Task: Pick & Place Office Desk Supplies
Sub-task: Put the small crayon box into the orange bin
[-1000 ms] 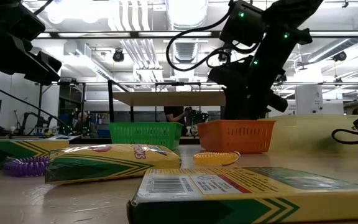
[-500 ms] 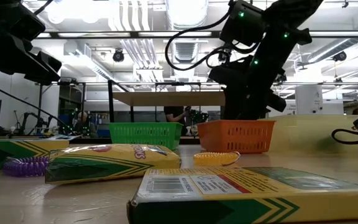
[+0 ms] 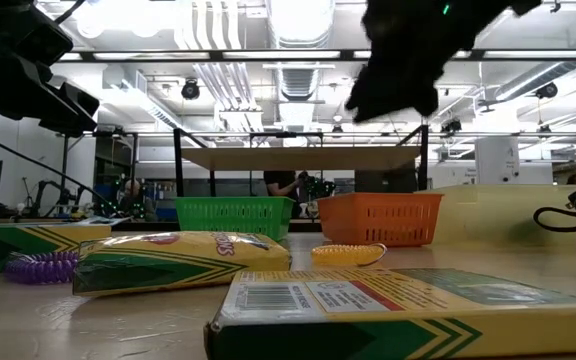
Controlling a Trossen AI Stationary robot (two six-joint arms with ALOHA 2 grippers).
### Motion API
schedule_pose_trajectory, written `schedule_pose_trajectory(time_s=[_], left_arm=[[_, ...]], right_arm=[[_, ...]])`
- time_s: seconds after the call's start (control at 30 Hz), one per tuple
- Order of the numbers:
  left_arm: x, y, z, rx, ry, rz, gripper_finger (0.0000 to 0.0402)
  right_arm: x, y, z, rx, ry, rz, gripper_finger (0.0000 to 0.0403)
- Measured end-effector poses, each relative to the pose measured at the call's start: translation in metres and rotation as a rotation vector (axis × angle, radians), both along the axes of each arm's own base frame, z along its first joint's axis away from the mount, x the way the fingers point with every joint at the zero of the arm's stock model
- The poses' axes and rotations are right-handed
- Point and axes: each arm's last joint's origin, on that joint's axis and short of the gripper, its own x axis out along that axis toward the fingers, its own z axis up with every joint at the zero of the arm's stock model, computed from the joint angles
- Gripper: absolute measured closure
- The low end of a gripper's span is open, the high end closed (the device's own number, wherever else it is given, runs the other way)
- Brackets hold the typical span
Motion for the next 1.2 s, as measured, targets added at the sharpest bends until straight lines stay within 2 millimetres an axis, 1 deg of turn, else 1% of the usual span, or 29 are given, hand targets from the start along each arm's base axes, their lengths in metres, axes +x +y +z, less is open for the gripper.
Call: schedule_pose_trajectory(time_s=[0.1, 0.23, 0.33, 0.4, 0.57, 0.73, 0.93, 1.07, 1.2], left_arm=[[0.000, 0.000, 0.000, 0.000, 0.000, 0.000, 0.0259], [0.000, 0.000, 0.000, 0.000, 0.000, 0.000, 0.0259], [0.000, 0.000, 0.000, 0.000, 0.000, 0.000, 0.0259], [0.000, 0.000, 0.000, 0.000, 0.000, 0.000, 0.0259], [0.000, 0.000, 0.000, 0.000, 0.000, 0.000, 0.0259], [0.000, 0.000, 0.000, 0.000, 0.001, 0.000, 0.0259], [0.000, 0.000, 0.000, 0.000, 0.000, 0.000, 0.0259], [0.000, 0.000, 0.000, 0.000, 0.000, 0.000, 0.0259], [0.000, 0.000, 0.000, 0.000, 0.000, 0.000, 0.0259]], right_arm=[[-0.003, 0.016, 0.012, -0.030, -0.085, 0.055, 0.0260], [-0.003, 0.037, 0.023, -0.165, -0.167, 0.213, 0.0270], [-0.005, 0.050, 0.027, -0.294, -0.187, 0.344, 0.0276], [-0.005, 0.057, 0.026, -0.358, -0.191, 0.404, 0.0279], [0.003, 0.066, 0.016, -0.466, -0.177, 0.544, 0.0276], [0.016, 0.075, 0.003, -0.531, -0.224, 0.698, 0.0266], [0.036, 0.082, -0.014, -0.579, -0.318, 0.730, 0.0248], [0.045, 0.087, -0.034, -0.591, -0.303, 0.779, 0.0234], [0.058, 0.093, -0.049, -0.550, -0.278, 0.802, 0.0230]])
